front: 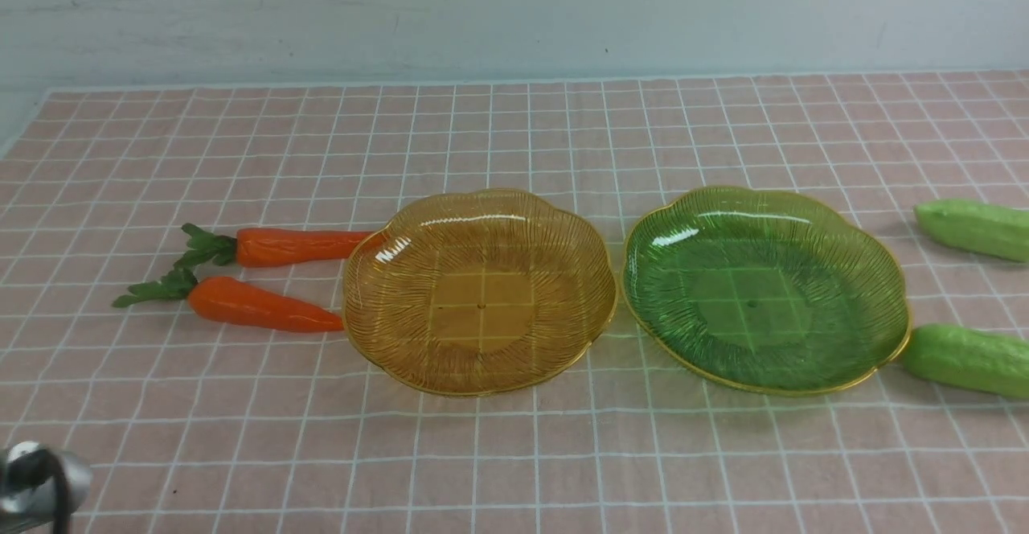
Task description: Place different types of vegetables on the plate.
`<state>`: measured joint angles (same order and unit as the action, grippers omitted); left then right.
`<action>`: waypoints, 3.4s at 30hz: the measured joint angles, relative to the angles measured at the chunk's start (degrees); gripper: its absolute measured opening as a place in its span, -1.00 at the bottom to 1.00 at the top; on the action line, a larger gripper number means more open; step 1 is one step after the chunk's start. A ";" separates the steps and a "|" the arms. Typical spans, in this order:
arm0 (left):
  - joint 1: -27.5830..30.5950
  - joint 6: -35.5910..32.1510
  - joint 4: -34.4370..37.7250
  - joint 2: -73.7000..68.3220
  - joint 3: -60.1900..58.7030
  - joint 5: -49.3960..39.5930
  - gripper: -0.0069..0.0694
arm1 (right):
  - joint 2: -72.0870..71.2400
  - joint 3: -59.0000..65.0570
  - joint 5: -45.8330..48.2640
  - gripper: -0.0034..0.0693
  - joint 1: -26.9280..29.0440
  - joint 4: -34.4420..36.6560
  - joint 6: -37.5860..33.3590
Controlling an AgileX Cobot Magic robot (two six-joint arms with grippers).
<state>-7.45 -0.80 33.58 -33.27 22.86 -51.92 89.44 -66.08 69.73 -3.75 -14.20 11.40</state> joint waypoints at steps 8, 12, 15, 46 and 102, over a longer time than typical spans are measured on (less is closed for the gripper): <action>0.00 -1.49 -0.02 -0.39 0.00 1.46 -0.23 | 12.84 -8.26 0.03 0.29 0.00 -1.16 -14.02; 0.00 -1.49 -0.02 -0.39 0.00 1.52 -0.09 | 14.48 -8.49 0.03 0.55 0.00 -1.63 -24.40; 0.00 -1.49 -0.02 -0.39 0.00 1.64 -0.08 | 15.80 -8.51 0.03 0.73 0.00 -2.16 -28.25; 0.00 -1.51 -0.02 -0.39 0.00 9.61 -0.08 | 23.83 -27.36 0.63 0.23 -4.01 18.38 -24.10; 0.00 -1.33 0.14 -0.39 0.00 14.14 -0.08 | 27.36 -38.33 1.14 0.03 -0.52 19.16 -16.68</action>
<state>-7.45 -2.13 33.72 -33.66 22.86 -37.78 116.80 -104.41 70.88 -4.27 4.96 -5.28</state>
